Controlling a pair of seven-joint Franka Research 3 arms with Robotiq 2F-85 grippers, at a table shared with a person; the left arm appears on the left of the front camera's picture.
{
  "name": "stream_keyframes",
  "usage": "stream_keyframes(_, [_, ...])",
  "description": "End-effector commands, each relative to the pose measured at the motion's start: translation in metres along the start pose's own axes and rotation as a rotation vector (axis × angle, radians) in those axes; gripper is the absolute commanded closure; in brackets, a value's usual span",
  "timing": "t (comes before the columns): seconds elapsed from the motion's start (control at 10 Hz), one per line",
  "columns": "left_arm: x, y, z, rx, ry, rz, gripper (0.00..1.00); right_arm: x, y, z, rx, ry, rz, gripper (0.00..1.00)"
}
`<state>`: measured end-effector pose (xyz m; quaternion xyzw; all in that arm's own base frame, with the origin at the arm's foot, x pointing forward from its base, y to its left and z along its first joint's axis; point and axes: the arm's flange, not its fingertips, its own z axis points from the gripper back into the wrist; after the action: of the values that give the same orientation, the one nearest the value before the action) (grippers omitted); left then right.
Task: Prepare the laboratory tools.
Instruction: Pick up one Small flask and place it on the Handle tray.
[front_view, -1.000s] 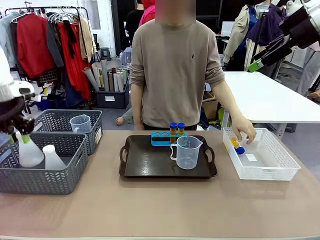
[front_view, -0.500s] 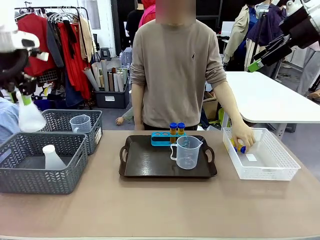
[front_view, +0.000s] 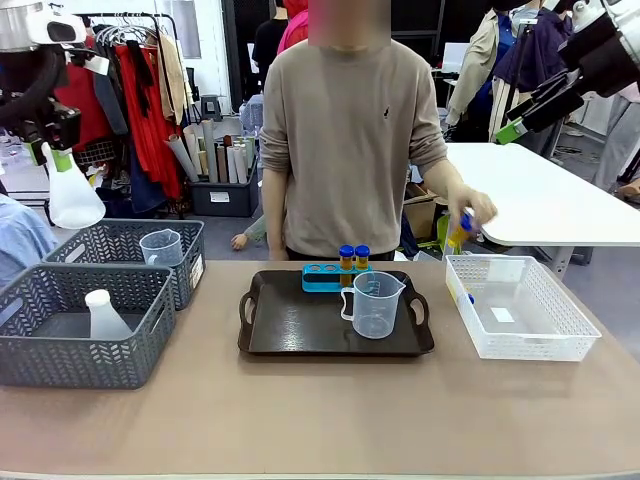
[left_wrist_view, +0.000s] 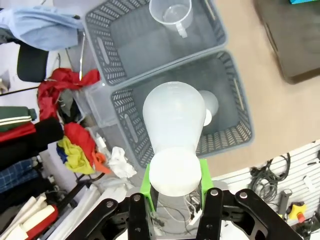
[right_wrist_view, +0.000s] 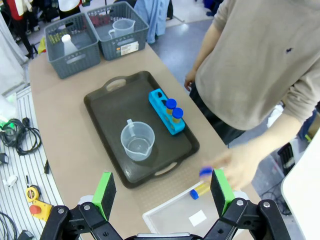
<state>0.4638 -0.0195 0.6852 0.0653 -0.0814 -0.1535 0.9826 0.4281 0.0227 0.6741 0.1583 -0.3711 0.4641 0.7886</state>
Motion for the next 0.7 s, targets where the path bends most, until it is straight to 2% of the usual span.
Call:
stream_keyframes(0.0, [0.0, -0.002, -0.007, 0.004, 0.012, 0.016, 1.0, 0.001, 0.0, 0.001, 0.006, -0.01, 0.013, 0.0])
stream_keyframes(0.4, [0.003, -0.001, -0.007, -0.003, 0.014, 0.003, 1.0, 0.001, 0.0, 0.001, 0.006, -0.01, 0.013, 0.0])
stream_keyframes(0.6, [0.011, -0.02, 0.048, 0.034, -0.052, -0.066, 1.0, 0.001, 0.0, 0.001, 0.006, -0.01, 0.013, 0.0])
